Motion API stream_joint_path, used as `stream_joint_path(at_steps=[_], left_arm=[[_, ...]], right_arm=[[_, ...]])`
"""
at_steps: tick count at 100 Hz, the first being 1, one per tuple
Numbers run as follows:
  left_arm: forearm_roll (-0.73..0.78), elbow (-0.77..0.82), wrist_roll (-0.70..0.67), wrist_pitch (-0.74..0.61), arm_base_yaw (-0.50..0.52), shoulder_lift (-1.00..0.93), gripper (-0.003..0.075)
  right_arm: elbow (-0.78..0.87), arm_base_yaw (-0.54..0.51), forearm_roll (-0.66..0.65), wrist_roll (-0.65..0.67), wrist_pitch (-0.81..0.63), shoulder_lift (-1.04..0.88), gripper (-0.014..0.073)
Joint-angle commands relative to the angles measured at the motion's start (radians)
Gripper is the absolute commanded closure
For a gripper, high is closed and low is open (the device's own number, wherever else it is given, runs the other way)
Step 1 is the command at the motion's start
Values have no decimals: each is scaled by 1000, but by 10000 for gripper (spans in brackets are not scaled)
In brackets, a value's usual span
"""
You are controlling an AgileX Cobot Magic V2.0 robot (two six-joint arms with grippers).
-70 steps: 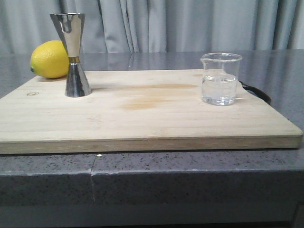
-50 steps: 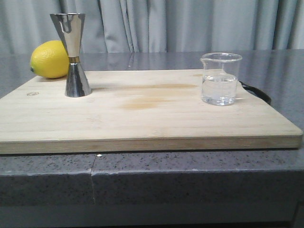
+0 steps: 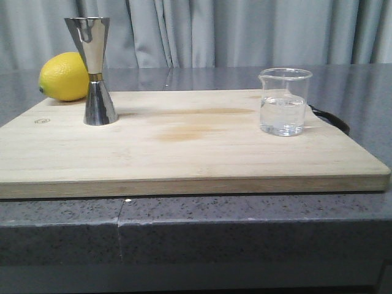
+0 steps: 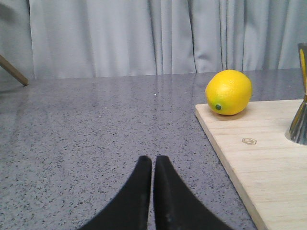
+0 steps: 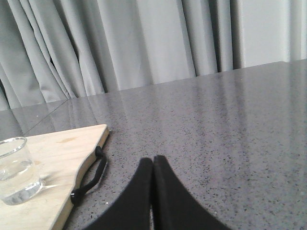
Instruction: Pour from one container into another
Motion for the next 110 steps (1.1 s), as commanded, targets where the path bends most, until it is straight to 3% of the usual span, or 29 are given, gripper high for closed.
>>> stream_joint_path(at_steps=[1, 38, 79, 110], left_arm=[[-1, 37, -6, -87, 3, -24, 739], [-55, -26, -6, -145, 3, -24, 739], [-9, -446, 4, 203, 3, 193, 739], [-9, -517, 4, 176, 3, 297, 739]], right_arm=[[21, -8, 0, -2, -89, -16, 669], [-9, -8, -49, -2, -55, -16, 669], [-363, -8, -189, -2, 289, 164, 669], [-506, -8, -242, -2, 270, 297, 669]])
